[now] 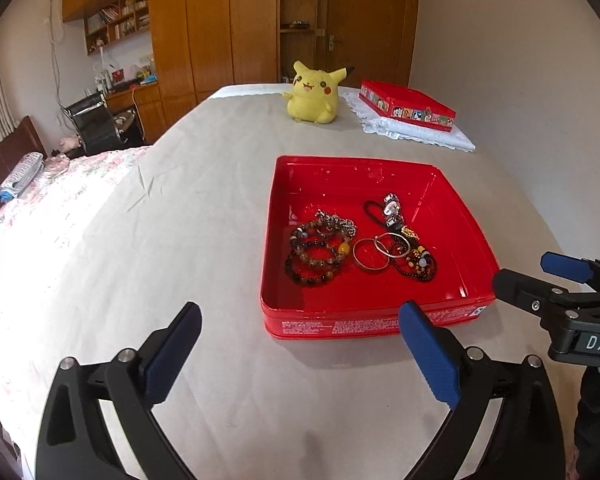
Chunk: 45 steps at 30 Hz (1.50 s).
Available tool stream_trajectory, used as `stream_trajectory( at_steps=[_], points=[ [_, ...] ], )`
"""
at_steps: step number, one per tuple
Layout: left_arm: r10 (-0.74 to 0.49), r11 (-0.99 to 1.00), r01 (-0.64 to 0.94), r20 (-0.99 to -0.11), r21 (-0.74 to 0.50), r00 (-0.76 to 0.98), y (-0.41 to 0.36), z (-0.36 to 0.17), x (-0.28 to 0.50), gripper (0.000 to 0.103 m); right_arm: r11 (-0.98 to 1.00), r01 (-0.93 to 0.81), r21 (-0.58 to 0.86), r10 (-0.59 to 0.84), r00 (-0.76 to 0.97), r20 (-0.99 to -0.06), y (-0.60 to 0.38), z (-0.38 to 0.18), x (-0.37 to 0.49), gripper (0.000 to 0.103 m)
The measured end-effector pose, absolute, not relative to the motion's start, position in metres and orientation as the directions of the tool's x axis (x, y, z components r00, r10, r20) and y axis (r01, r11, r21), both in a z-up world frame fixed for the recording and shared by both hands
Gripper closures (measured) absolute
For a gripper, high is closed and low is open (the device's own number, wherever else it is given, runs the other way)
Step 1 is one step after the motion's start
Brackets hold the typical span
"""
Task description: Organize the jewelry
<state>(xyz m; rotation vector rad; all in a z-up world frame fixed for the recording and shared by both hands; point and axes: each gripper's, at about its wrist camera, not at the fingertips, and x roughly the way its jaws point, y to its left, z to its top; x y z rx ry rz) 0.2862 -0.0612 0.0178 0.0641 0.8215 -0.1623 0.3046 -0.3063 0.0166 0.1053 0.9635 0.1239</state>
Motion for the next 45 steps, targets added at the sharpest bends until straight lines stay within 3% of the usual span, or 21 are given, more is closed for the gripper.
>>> stream_trajectory(
  at_steps=[11,45],
  points=[
    [-0.105,0.984,0.178,-0.770,0.011,0.630,-0.061,0.007,0.287,0.004,0.988,-0.038,0.152,0.153,0.465,-0.872,-0.296,-0.006,0.307,0.005],
    [-0.088,0.991,0.135,-0.809,-0.011,0.581,-0.045,-0.003,0.306,0.004,0.988,-0.007,0.154,0.141,0.438,-0.888,-0.306,-0.015,0.310,0.005]
  ],
)
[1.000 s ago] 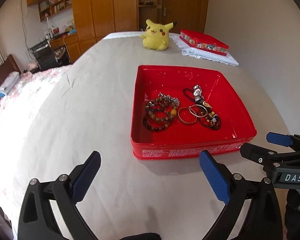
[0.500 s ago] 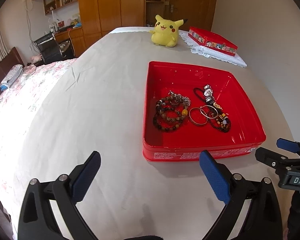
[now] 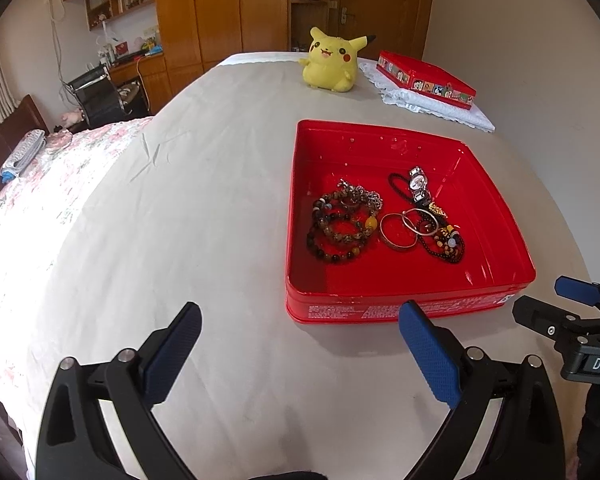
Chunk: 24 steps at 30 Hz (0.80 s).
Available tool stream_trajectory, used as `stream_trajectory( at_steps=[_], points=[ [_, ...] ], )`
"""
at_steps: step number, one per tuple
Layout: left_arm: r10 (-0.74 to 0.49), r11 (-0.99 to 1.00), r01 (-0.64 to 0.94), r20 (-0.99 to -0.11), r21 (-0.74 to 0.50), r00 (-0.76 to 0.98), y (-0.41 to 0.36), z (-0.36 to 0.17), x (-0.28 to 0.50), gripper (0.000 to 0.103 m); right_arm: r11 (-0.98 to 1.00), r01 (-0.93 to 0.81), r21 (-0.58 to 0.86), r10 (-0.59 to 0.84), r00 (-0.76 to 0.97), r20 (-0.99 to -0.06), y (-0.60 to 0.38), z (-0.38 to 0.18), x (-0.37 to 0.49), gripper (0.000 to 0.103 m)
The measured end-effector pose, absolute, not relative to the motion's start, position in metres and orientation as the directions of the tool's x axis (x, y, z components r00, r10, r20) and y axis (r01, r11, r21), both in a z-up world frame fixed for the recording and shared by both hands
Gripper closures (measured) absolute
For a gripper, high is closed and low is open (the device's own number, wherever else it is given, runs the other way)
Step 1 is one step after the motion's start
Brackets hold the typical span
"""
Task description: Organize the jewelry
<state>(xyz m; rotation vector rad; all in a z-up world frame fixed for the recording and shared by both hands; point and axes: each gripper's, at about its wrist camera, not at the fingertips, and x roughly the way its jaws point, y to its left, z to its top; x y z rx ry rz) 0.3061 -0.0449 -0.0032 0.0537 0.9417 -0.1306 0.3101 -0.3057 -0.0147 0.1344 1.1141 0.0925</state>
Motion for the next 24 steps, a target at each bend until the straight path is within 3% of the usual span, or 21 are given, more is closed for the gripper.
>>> stream_trajectory(
  at_steps=[24],
  points=[
    [-0.090,0.990,0.139,-0.810,-0.011,0.579,-0.0467,-0.0029,0.3052,0.004,0.988,-0.012,0.153,0.143,0.438,-0.888,-0.3019,-0.0149,0.3089,0.005]
  ],
)
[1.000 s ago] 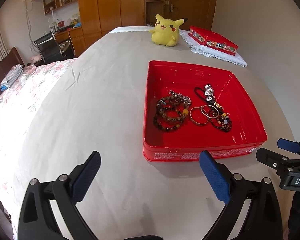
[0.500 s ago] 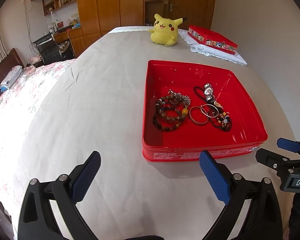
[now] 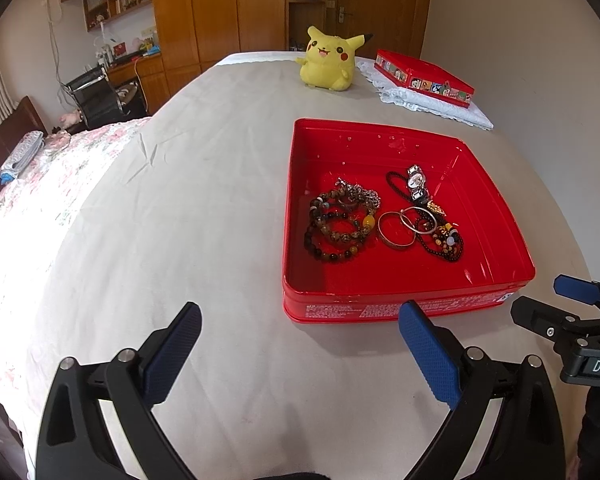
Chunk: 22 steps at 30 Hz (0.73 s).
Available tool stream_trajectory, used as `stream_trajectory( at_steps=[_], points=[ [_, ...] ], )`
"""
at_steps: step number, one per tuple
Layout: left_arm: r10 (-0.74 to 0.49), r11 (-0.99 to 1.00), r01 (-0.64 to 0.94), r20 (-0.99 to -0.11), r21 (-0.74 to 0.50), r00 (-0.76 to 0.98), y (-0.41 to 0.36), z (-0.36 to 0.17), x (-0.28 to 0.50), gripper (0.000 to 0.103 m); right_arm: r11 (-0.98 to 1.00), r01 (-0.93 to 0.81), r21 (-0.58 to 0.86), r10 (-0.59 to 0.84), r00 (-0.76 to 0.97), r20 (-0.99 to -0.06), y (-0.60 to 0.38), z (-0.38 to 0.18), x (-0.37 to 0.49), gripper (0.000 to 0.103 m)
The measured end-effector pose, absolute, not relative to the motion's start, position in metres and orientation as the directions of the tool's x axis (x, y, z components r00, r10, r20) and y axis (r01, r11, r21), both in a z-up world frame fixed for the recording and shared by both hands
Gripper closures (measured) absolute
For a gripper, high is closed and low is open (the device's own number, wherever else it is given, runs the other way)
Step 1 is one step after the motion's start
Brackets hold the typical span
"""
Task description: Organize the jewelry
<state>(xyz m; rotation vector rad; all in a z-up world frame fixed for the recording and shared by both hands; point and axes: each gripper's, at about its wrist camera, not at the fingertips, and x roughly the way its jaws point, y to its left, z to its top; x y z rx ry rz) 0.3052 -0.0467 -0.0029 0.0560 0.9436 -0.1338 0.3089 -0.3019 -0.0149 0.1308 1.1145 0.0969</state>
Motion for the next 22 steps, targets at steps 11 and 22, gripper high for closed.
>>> stream_trajectory(
  at_steps=[11,22],
  points=[
    [-0.092,0.990,0.144,-0.812,-0.010,0.576,-0.0480,-0.0060,0.3071,0.004,0.988,-0.013,0.156,0.146,0.437,-0.887,-0.3018,-0.0153,0.3094,0.005],
    [-0.092,0.989,0.146,-0.814,-0.009,0.573,-0.0490,-0.0058,0.3074,0.004,0.987,-0.014,0.159,0.149,0.436,-0.887,-0.3009,-0.0148,0.3095,0.005]
  ],
)
